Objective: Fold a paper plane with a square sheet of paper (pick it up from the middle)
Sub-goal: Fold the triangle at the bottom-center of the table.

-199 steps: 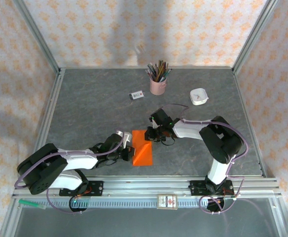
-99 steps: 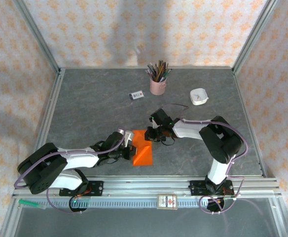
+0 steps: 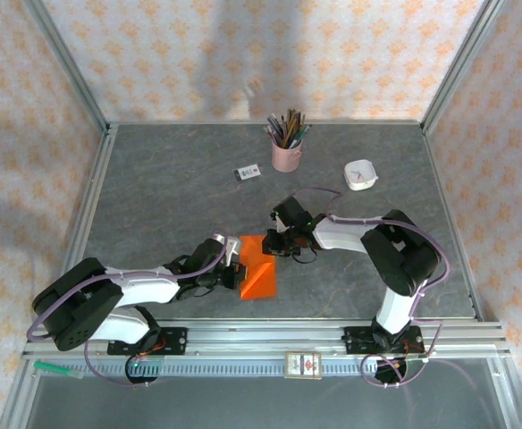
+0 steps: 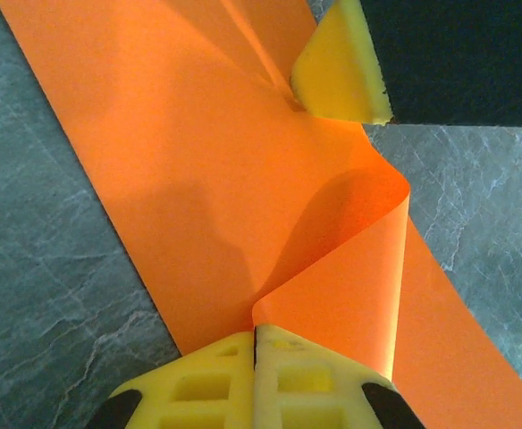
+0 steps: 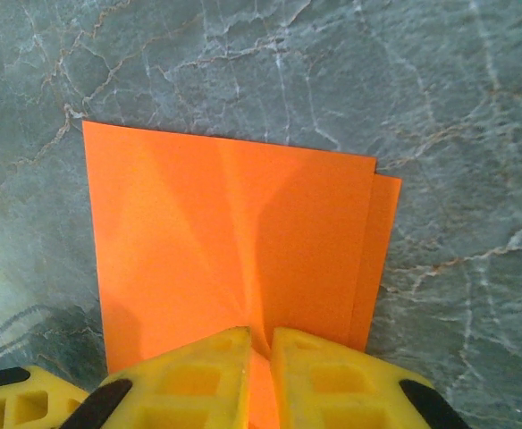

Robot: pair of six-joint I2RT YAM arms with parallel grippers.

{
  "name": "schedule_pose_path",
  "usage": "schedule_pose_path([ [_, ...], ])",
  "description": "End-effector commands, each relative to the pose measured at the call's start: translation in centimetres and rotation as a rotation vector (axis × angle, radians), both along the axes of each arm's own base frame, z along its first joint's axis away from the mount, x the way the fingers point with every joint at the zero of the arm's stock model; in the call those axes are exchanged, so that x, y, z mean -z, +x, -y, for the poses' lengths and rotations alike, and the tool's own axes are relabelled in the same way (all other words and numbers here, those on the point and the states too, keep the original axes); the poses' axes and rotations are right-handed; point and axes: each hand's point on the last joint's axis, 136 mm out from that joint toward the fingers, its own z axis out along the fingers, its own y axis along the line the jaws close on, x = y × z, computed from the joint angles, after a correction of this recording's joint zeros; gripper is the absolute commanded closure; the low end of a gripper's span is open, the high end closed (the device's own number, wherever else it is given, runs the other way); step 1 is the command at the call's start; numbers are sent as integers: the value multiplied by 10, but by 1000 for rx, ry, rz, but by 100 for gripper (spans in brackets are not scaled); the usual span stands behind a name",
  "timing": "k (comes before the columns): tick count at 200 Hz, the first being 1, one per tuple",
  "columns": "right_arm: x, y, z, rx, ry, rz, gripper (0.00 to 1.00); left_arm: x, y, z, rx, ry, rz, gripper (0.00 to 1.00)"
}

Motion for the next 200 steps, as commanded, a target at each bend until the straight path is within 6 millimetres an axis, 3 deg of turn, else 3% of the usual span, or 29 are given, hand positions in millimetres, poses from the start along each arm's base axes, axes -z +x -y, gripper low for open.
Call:
schedule_pose_path([
  [1, 25, -5, 19, 16, -116, -28, 84, 6, 3, -8, -15, 47, 5, 100],
  [148, 26, -6, 18, 18, -114, -31, 84, 13, 2, -9, -10, 63, -13, 100],
  [200, 17, 2, 14, 10, -108, -7, 81, 21, -1, -15, -19, 94, -35, 100],
])
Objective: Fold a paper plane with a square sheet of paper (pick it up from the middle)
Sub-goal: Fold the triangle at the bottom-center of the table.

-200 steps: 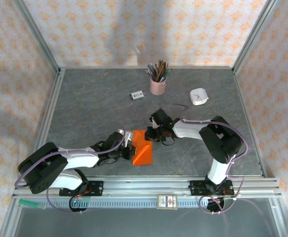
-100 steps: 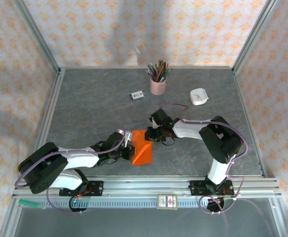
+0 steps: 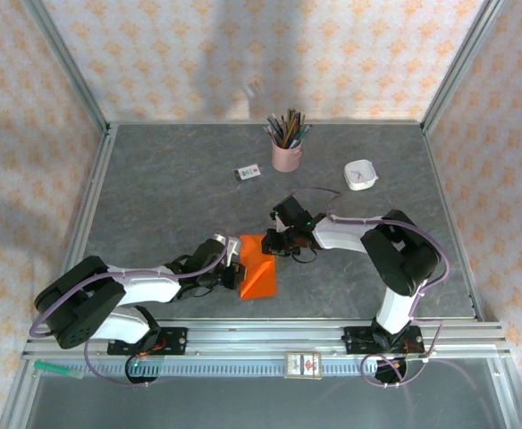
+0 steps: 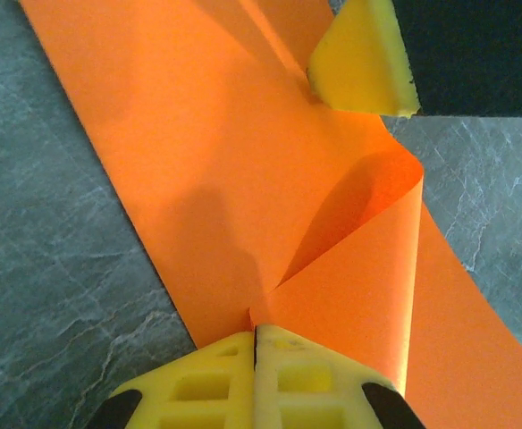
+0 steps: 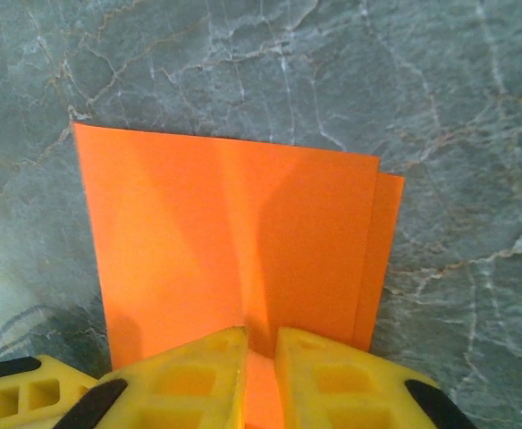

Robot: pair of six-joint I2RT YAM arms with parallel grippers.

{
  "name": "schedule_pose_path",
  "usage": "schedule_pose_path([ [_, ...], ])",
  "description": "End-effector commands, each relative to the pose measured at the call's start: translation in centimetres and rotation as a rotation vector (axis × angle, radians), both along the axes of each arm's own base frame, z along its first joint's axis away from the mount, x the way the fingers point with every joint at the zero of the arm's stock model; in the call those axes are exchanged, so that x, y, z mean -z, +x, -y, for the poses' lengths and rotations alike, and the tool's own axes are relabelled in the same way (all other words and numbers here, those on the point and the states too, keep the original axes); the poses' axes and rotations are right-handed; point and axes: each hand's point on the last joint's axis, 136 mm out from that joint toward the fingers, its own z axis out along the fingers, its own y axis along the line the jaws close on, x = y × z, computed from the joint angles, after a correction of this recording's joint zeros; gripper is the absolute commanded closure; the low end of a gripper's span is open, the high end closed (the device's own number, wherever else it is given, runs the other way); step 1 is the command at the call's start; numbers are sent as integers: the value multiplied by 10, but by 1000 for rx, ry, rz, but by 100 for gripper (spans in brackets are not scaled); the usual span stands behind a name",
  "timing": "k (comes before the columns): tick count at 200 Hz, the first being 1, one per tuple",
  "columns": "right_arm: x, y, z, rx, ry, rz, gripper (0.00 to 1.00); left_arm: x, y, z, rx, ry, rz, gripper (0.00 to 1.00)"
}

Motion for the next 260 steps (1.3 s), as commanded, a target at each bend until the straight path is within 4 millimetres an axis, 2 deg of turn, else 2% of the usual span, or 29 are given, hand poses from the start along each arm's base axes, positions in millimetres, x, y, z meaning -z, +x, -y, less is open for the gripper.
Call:
schedule_pose_path([
  [1, 19, 0, 15, 13, -109, -11, 80, 16, -3, -12, -15, 67, -37, 100],
  [101, -18, 25, 7, 5, -95, 66, 73, 26, -6, -19, -40, 100, -66, 100],
  [137, -42, 28, 17, 40, -85, 99, 74, 27, -6, -20, -46, 105, -73, 100],
  [159, -57, 8, 17, 52, -24, 97, 81, 28, -5, -20, -49, 106, -73, 100],
  [196, -62, -53, -7, 34, 124, 33, 100, 32, -7, -22, -56, 111, -81, 100],
  [234, -64, -94, -34, 33, 269, -11, 100, 33, -8, -24, -63, 108, -81, 100],
  [260, -58, -111, -50, 16, 290, -27, 100, 32, -8, -25, -65, 110, -77, 100],
])
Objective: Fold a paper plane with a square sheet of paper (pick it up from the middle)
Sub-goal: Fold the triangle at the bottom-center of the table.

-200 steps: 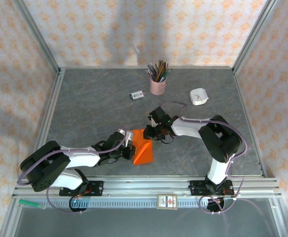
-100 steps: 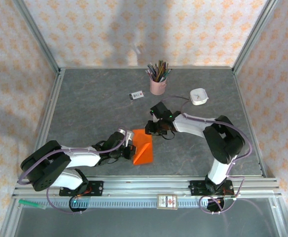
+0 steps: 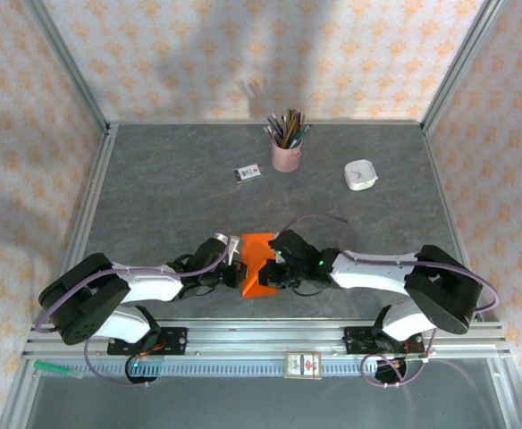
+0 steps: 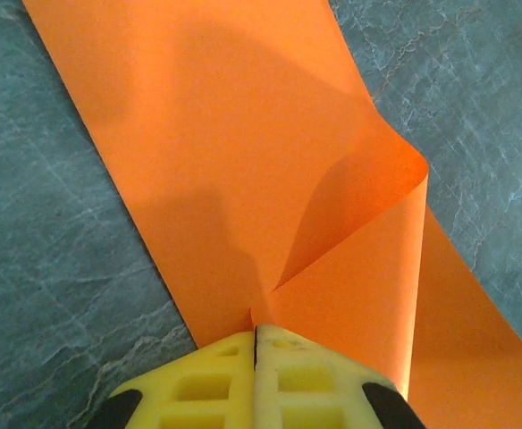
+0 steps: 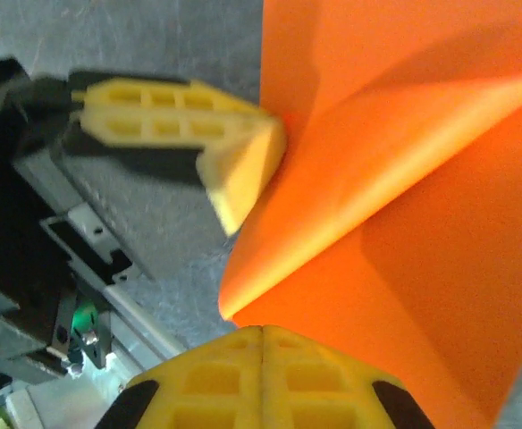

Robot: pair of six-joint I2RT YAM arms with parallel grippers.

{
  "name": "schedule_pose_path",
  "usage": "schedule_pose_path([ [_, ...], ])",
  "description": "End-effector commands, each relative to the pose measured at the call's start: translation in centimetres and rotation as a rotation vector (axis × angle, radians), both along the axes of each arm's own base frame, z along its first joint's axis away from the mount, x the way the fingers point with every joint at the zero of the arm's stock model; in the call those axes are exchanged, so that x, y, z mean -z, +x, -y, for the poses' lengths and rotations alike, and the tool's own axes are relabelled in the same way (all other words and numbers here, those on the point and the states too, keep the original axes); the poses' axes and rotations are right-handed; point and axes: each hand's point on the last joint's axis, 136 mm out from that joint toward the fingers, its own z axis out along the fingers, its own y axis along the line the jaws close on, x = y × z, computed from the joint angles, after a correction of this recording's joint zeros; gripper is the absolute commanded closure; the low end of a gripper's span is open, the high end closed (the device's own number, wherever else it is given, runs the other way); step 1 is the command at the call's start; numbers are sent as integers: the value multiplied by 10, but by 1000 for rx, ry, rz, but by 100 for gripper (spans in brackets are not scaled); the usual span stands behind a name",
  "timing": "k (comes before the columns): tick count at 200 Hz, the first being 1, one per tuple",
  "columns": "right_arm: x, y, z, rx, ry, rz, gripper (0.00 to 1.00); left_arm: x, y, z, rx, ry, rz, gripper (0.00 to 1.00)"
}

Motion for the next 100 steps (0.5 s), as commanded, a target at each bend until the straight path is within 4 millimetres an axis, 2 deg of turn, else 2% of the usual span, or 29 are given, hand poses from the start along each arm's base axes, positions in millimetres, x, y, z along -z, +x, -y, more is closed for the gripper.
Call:
schedule_pose_path([
  [1, -19, 1, -28, 41, 123, 10, 100, 31, -13, -28, -48, 120, -81, 100],
  [30, -10, -8, -38, 34, 125, -3, 100, 31, -13, -28, -47, 120, -81, 100],
  [100, 4, -9, -45, 54, 133, -21, 100, 32, -14, -28, -46, 119, -83, 100],
])
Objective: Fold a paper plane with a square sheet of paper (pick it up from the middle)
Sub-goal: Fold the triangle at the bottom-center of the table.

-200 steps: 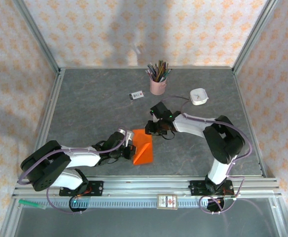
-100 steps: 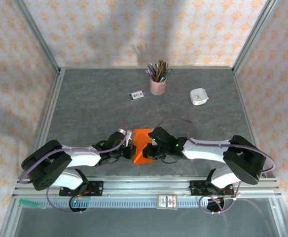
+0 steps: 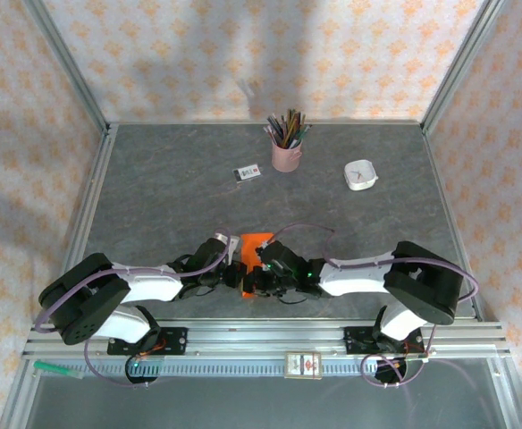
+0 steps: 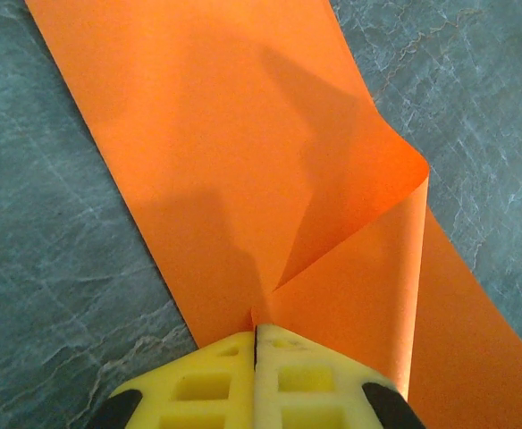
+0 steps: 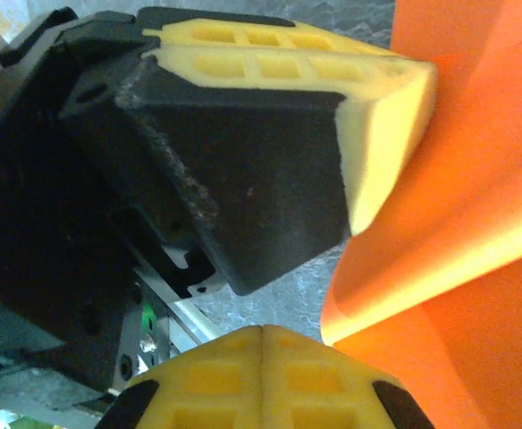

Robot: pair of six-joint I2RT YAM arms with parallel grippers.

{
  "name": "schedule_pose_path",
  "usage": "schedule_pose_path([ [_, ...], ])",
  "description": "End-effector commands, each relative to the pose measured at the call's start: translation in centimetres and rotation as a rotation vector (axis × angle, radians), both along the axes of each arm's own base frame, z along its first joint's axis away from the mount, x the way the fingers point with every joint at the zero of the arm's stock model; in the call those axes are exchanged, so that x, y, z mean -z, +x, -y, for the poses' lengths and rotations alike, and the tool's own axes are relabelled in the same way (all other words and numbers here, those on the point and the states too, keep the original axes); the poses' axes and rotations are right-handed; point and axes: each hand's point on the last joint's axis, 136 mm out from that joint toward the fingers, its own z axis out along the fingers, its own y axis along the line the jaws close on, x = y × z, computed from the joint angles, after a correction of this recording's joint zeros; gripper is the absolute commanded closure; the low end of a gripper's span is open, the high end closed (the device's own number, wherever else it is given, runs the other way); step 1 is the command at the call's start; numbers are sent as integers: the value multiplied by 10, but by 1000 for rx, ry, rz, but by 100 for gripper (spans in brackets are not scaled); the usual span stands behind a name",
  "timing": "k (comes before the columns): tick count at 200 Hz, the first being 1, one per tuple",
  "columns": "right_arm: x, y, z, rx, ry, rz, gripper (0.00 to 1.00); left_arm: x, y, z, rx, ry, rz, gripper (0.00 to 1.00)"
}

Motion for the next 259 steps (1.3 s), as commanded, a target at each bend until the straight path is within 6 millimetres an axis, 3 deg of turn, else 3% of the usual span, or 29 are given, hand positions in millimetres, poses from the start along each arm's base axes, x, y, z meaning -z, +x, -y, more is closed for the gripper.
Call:
schedule_pose_path([
  [1, 3, 4, -4, 33, 23, 9, 100, 32, -14, -27, -41, 120, -81, 100],
  [61, 18, 4, 4, 62, -8, 0, 100, 33, -14, -27, -37, 122, -85, 100],
  [146, 21, 6, 0, 64, -6, -3, 100, 33, -14, -27, -37, 122, -86, 100],
  [259, 61, -3, 22, 77, -128, -54, 100, 32, -13, -28, -43, 126, -81, 100],
])
